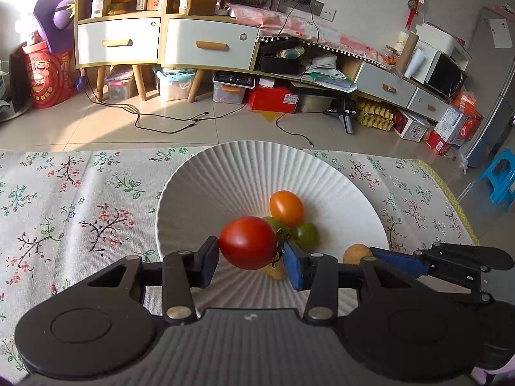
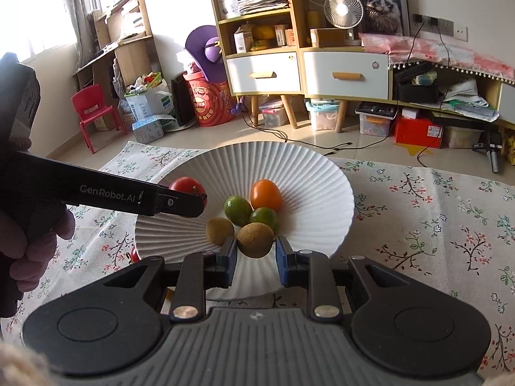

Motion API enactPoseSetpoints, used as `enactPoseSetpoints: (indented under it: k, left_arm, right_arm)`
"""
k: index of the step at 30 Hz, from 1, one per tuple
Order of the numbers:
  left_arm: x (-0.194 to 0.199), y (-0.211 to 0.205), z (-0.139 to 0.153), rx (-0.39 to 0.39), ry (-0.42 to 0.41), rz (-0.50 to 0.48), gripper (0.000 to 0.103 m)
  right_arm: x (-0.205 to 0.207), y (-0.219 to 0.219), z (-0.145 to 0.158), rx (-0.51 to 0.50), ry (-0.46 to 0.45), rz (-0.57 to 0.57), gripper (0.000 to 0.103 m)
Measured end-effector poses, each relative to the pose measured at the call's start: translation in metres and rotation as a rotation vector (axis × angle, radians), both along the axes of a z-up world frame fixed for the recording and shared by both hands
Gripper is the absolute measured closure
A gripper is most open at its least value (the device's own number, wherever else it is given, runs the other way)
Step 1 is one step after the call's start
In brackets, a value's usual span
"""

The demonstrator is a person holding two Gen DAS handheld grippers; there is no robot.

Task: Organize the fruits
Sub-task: 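Carry the red tomato and kiwi in both grippers over the white bowl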

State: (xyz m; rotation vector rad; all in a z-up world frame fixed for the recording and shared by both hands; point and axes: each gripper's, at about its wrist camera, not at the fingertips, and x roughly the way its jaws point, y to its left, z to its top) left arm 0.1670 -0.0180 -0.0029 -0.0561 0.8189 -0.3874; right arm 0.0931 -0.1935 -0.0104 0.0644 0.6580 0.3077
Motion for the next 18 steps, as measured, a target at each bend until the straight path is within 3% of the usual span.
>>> enactPoseSetpoints:
  k: [18]
  left_arm:
    - [0.011,-0.009,-0.006,-0.003,0.035,-0.063,0.065]
  right_arm:
    - [0.018,0.003,-0.008,0.006,0.017,0.015,0.080]
